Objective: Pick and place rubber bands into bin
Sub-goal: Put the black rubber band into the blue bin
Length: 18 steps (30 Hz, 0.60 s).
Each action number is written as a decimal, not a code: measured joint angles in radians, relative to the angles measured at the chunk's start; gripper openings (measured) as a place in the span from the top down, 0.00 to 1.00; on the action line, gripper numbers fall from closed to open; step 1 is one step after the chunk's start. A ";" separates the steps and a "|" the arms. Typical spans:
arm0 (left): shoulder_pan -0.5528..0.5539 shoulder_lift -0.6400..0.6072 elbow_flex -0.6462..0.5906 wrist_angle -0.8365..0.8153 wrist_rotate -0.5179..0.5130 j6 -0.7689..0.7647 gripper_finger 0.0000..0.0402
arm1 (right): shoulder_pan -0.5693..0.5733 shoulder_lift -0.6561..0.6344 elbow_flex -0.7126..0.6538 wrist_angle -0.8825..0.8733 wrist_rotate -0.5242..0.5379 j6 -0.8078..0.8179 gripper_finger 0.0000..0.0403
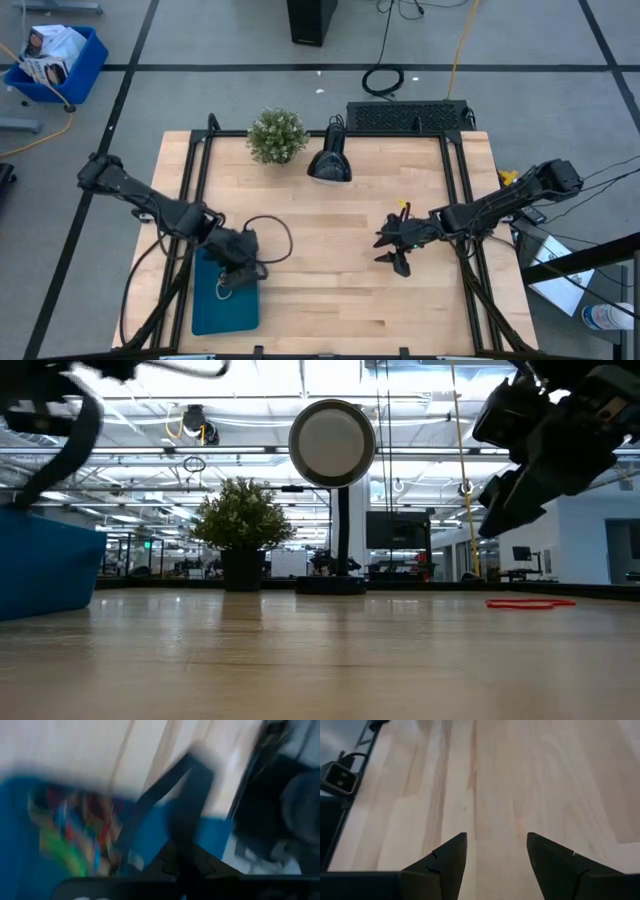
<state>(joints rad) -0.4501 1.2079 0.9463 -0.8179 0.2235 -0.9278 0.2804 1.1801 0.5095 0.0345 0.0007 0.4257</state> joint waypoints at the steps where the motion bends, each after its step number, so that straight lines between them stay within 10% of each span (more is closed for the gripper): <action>1: -0.008 0.001 0.000 -0.040 0.029 -0.028 0.99 | -0.001 0.000 0.000 0.000 0.010 -0.001 0.50; 18: -0.096 0.031 -0.008 -0.252 -0.172 -0.262 0.97 | -0.057 0.000 0.000 -0.001 0.051 0.000 0.49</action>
<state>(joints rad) -0.5457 1.2391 0.9380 -1.0702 0.0513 -1.1901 0.2235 1.1801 0.5095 0.0334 0.0521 0.4259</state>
